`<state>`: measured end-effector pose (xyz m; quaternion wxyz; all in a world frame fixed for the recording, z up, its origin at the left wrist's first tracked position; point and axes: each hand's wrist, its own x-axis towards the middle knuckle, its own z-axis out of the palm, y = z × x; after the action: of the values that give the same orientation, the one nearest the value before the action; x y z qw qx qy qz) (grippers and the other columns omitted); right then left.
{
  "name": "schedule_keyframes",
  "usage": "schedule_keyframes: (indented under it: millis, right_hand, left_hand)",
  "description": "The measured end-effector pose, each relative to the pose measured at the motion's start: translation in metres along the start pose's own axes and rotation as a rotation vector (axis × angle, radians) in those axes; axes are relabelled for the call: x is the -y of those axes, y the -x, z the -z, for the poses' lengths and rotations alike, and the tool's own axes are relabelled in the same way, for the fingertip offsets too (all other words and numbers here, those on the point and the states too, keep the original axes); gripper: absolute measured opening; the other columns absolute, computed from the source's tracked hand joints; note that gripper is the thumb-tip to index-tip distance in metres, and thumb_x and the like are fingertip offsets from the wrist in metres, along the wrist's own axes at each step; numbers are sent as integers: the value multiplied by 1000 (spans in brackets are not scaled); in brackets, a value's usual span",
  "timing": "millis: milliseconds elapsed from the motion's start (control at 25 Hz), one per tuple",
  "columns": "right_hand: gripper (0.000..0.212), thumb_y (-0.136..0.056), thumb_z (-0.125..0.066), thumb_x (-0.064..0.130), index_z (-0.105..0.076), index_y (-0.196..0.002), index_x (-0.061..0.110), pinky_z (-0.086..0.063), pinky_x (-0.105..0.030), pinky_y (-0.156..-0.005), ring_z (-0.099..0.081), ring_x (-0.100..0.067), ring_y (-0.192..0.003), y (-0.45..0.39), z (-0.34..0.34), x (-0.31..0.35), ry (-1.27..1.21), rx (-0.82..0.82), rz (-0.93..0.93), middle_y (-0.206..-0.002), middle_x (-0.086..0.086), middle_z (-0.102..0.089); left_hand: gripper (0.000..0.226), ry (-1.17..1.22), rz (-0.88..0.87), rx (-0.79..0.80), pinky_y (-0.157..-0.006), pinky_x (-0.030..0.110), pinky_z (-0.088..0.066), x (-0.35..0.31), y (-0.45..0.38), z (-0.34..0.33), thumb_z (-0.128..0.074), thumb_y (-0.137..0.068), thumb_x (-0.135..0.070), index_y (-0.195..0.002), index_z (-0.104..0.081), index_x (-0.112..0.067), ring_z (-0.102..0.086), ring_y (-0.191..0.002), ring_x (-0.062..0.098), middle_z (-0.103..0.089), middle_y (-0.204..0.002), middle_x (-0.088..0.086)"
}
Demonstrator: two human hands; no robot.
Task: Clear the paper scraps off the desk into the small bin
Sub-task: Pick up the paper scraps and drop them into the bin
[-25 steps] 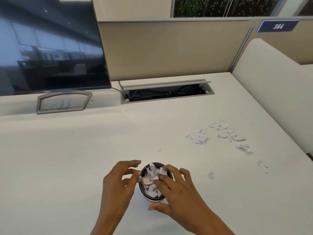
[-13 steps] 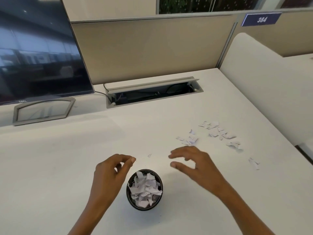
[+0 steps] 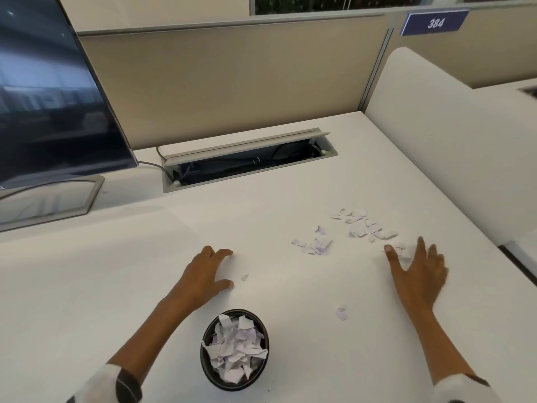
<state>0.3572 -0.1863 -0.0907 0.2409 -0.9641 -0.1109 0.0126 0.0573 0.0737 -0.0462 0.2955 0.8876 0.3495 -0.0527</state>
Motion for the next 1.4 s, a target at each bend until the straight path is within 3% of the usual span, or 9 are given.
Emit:
schedule_keyframes:
  millis: [240, 400, 520, 760, 880, 960, 1120, 1240, 1400]
  right_hand:
    - [66, -86, -59, 41, -35, -141, 14, -15, -48, -117, -22, -30, -143, -26, -30, 63, -100, 185, 392, -154, -16, -24]
    - [70, -85, -50, 57, -32, -143, 22, -13, -52, -116, -18, -29, -144, -26, -41, 86, 66, 296, 568, -155, -7, -26]
    - [79, -79, -33, 72, -30, -143, 27, -6, -49, -119, -8, -25, -147, -3, -45, 95, 103, 397, 686, -158, 0, -18]
    - [63, -87, -40, 60, -28, -143, 34, 5, -43, -119, 5, -17, -147, 88, -60, 119, 36, 623, 935, -159, 4, -9]
    - [63, -82, -61, 49, -34, -138, 39, -14, -34, -119, -15, -4, -143, 114, -43, 126, -334, 787, 810, -156, 11, -20]
    - [61, -78, -71, 37, -44, -133, 35, -31, -33, -113, -34, -4, -134, 112, -23, 119, -452, 692, 696, -147, 10, -37]
    - [66, -69, -69, 58, -50, -127, 33, -41, -40, -95, -46, -23, -119, 96, 18, 83, 56, 360, 371, -127, 0, -49]
    - [94, -54, -70, 72, -37, -134, 34, -45, -37, -85, -45, -26, -115, 99, 28, 72, 311, 524, 170, -124, -4, -41]
    - [109, -47, -83, 56, -28, -138, 31, -49, -37, -88, -46, -26, -114, 116, 8, 101, 183, 700, 401, -123, -6, -33]
  left_hand:
    - [72, -80, -110, 22, -82, 23, -32, -9, -1, -16, -65, -81, -38, -141, -27, -26, -40, -102, 18, -40, -112, 3]
    - [78, -21, -68, 17, -90, 28, -39, -10, -5, -17, -65, -81, -36, -143, -21, -18, -45, -108, 21, -42, -118, 6]
    - [77, 12, -49, -10, -86, 27, -40, -10, -4, -19, -65, -81, -36, -143, -23, -15, -46, -96, 19, -44, -113, 5]
    - [102, 67, -47, 34, -89, 28, -42, -13, -3, -17, -76, -68, -45, -145, -16, -17, -42, -97, 16, -41, -116, 4]
    - [116, 41, -68, 90, -94, 30, -42, -13, -2, -18, -81, -58, -47, -146, -10, -20, -41, -112, 21, -36, -123, 6]
    - [119, 27, -84, 103, -93, 28, -40, -11, 0, -19, -82, -56, -49, -146, -9, -22, -39, -114, 20, -34, -123, 5]
    - [129, 2, -56, 52, -84, 29, -42, -14, -2, -21, -75, -47, -68, -145, -2, -27, -42, -106, 19, -34, -120, 2]
    - [130, -79, -80, 24, -76, 33, -46, -19, -9, -18, -70, -42, -76, -144, -1, -35, -47, -97, 21, -35, -116, 1]
    - [98, -135, -220, 88, -70, 30, -43, -26, -12, -19, -75, -51, -66, -135, -30, -41, -50, -86, 18, -41, -110, 0]
